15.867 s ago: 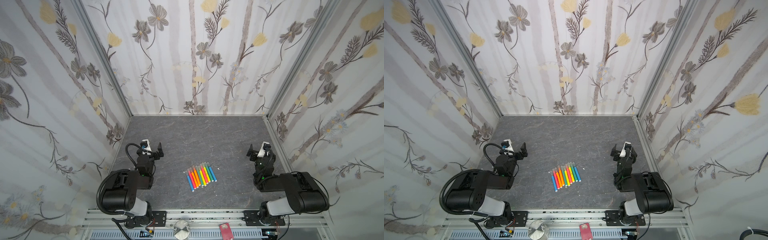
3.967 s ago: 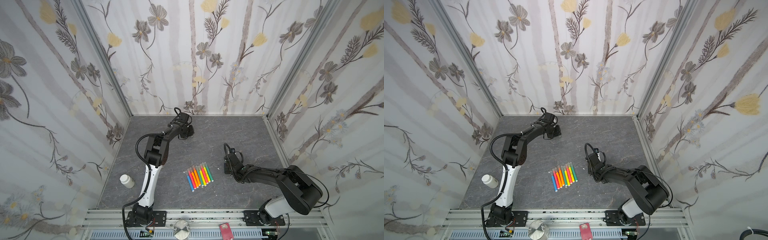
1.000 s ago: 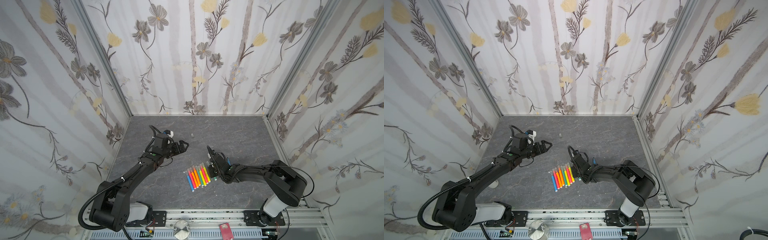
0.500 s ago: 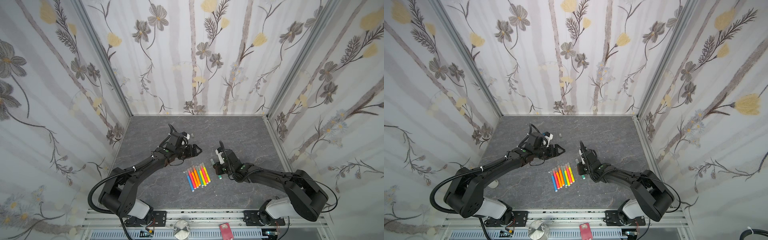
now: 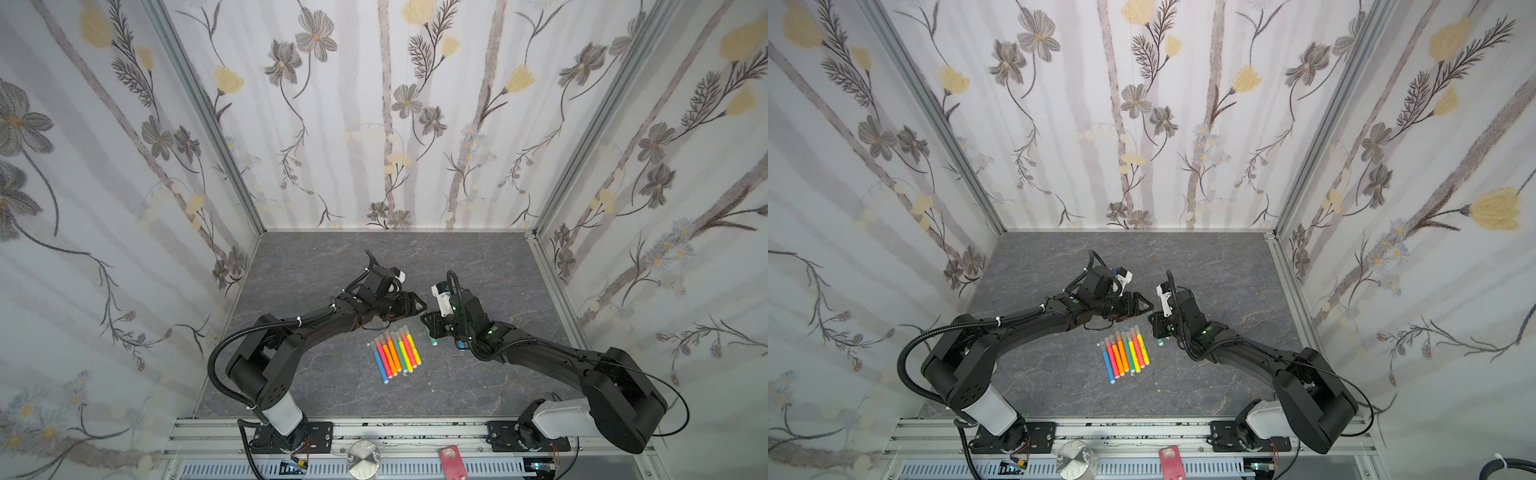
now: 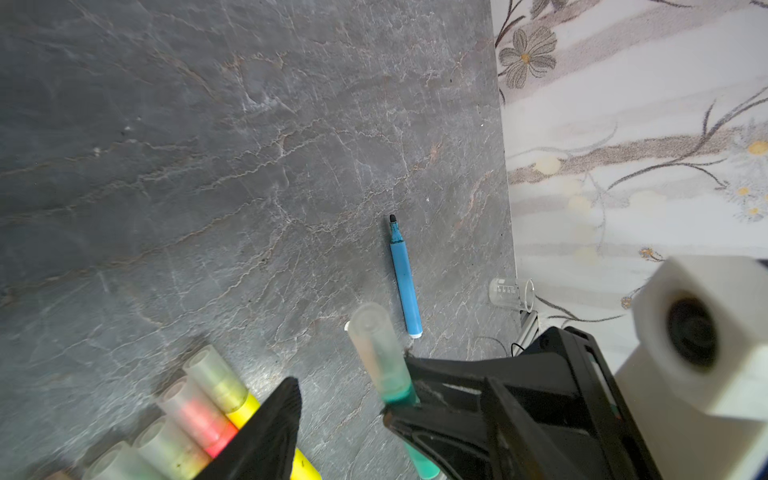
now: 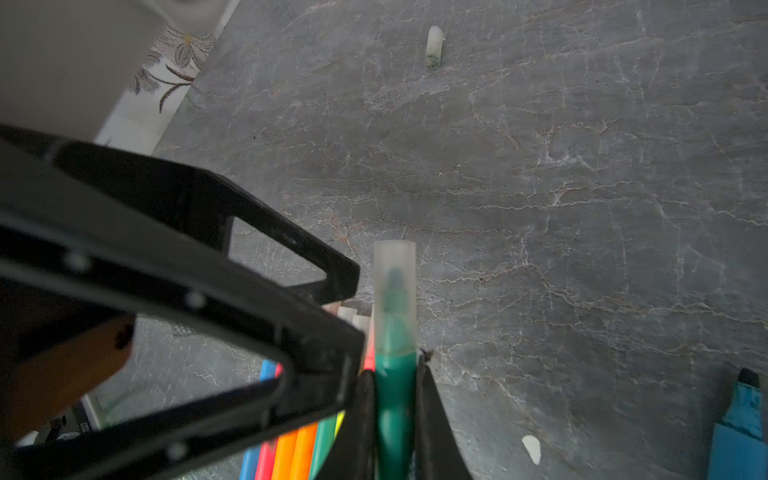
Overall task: Open the pen caps
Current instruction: 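Lift the green marker with the right gripper while the left gripper grips its cap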
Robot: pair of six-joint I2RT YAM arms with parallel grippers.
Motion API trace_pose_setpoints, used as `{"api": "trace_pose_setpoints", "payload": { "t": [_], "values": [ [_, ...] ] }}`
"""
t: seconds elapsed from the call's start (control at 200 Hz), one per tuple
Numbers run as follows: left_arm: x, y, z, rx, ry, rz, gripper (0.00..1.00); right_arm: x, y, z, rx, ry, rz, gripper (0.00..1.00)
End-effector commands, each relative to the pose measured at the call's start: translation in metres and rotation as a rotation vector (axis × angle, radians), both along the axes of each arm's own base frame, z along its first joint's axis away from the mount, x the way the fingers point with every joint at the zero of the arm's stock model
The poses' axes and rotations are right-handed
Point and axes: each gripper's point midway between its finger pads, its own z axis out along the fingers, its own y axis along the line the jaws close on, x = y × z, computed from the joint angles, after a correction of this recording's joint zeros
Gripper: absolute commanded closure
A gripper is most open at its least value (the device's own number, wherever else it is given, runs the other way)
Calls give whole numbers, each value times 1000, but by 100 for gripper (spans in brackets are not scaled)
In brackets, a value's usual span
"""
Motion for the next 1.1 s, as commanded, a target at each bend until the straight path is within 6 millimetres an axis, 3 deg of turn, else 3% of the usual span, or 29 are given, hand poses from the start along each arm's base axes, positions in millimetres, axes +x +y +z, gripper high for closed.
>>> {"api": "trace_pose_setpoints", "payload": {
  "t": [0.0, 0.14, 1.094],
  "values": [
    [7, -10, 13, -61, -23, 7, 39, 3, 7, 12, 53, -19, 5, 91],
    [9, -10, 12, -62, -20, 17, 48, 4, 5, 14, 59, -26, -4, 91],
    [22, -13, -7, -67, 3, 85, 69, 6, 10, 19, 104, -34, -12, 92]
  ]
}}
